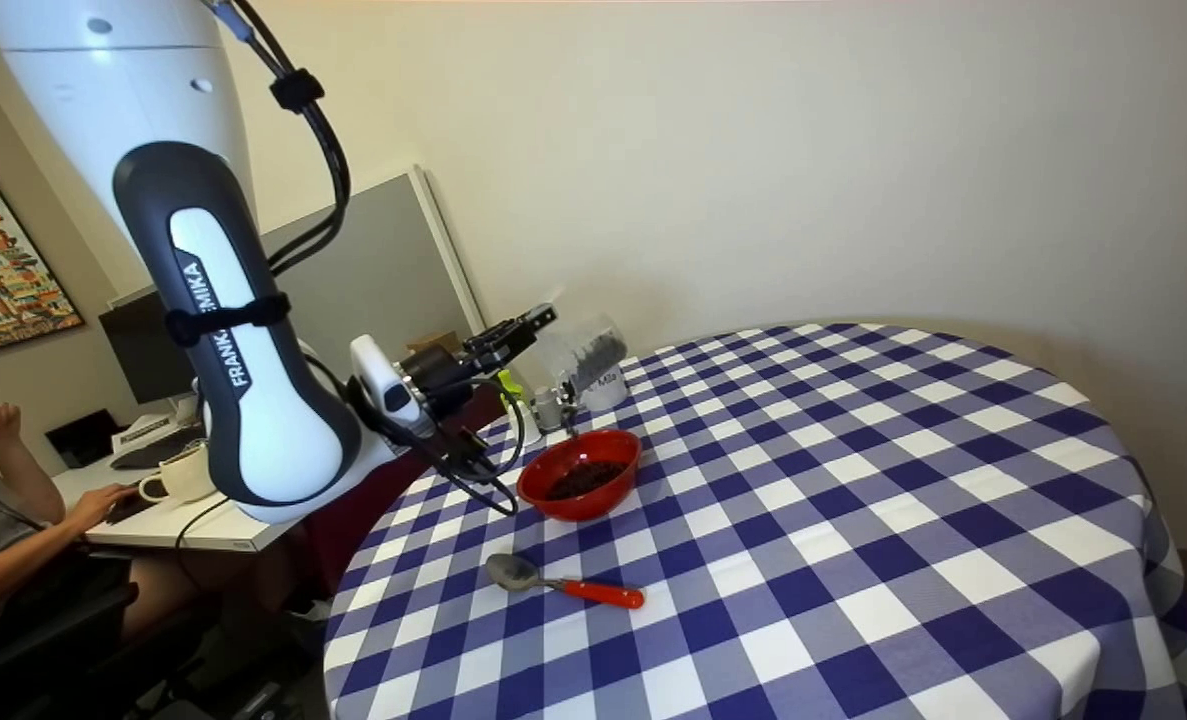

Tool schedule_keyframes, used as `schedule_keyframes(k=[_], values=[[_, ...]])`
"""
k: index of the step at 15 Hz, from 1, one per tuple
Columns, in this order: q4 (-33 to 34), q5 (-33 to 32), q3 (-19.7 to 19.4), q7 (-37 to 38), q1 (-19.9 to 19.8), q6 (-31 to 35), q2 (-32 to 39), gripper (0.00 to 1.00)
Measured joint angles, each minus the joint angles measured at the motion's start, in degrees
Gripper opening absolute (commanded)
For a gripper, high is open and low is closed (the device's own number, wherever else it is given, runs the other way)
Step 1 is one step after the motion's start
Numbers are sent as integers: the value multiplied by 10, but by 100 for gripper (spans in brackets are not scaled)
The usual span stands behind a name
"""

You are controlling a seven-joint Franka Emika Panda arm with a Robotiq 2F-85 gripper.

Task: Pour some of the contents of the jug into the bowl

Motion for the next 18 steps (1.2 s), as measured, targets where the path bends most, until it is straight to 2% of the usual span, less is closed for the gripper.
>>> schedule_keyframes(k=[4, 10, 14, 18], values=[[-5, 10, -3, 0, -12, 7, 1, 7], [0, 60, 13, 0, -59, 75, 1, 7], [9, 75, 24, 0, -77, 99, 1, 7], [33, 137, 54, -1, -112, 181, 0, 7]])
